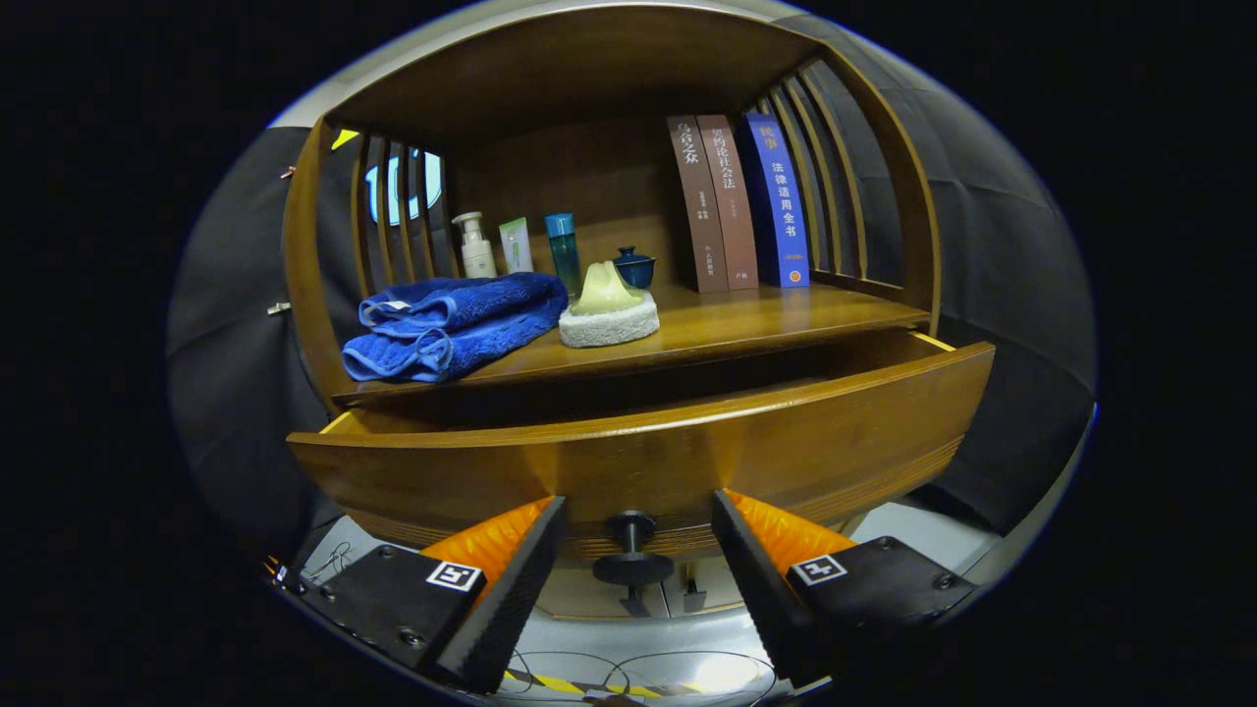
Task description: Pull open the drawer, take out the items inside it, and place them on the countertop above the cabinet.
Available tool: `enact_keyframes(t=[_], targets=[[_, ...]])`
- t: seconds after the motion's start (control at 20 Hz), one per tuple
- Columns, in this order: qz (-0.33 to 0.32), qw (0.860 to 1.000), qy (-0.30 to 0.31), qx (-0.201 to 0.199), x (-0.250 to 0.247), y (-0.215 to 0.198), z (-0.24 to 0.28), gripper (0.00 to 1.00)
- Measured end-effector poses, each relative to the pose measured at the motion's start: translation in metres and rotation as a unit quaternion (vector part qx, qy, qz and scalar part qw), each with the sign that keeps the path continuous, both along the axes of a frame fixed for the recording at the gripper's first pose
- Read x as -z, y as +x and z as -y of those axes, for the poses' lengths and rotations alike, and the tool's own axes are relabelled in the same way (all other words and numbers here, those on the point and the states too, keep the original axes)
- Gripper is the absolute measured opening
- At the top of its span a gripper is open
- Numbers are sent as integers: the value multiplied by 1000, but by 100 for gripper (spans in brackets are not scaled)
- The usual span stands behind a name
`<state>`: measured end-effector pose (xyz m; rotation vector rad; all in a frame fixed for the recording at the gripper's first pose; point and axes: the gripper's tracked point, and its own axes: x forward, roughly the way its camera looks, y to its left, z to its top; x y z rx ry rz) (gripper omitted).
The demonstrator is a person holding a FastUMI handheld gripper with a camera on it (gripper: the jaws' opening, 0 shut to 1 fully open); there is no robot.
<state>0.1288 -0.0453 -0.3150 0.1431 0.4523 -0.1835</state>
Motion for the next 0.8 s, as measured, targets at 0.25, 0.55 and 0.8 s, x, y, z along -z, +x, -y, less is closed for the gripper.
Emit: enact_keyframes(t=[0.25,0.55,0.8], targets=[[-6,1000,-5,-4,5,31,4,99],[-6,1000,-7,-6,8,45,6,99],[-8,1000,-2,-6,11,44,6,99]])
